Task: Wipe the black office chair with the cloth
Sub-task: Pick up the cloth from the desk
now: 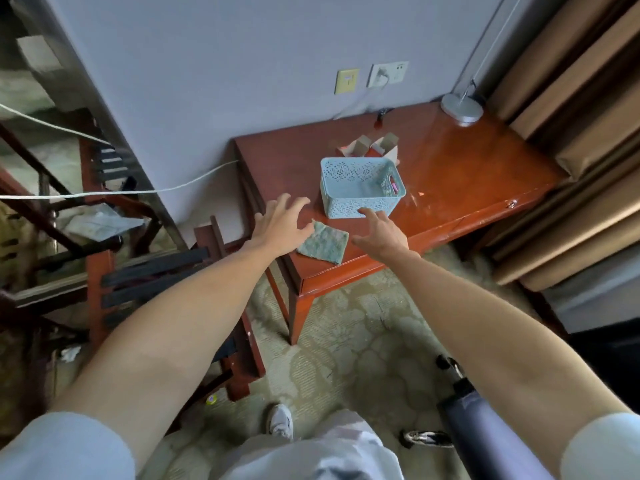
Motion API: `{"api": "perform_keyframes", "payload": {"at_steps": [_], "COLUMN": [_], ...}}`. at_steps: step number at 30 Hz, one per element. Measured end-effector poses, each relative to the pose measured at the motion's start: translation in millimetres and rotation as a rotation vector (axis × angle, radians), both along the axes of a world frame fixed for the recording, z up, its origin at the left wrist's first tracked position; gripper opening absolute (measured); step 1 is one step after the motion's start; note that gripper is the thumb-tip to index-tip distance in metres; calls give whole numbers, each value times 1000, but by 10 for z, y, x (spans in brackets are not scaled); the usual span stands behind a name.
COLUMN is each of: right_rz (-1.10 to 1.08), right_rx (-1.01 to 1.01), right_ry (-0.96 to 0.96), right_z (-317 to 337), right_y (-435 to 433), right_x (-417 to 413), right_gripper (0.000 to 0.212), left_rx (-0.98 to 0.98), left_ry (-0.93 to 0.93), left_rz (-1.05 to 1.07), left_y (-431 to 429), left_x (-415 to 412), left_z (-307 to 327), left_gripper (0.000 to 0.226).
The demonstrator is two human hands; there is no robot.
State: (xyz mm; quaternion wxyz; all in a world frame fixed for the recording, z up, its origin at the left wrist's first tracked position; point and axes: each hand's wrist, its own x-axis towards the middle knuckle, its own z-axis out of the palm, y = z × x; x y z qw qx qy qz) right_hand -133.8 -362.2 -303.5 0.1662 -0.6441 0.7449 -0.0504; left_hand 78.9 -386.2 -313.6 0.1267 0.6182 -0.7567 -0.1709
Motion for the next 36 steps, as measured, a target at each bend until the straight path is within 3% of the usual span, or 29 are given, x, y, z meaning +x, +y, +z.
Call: {"api": "perform_keyframes", "payload": {"at_steps": [19,24,36], "right_rz": [356,466,617], "right_rx": [244,297,176], "right_ry": [49,149,320], "right_z": [-1314,-1548,-1614], "right_y": [-583,-650,-875], "right_x": [-261,-261,-243], "right_gripper": [61,66,48], "left_rx": [245,280,313], "left_ry": [-140,-148,-136], "left_rz": [61,93,133], "left_y": [-409,-409,-412], "left_x": [-386,-326,-227], "left_z": [-1106,-1252,-1347], "left_gripper": [60,59,58]}}
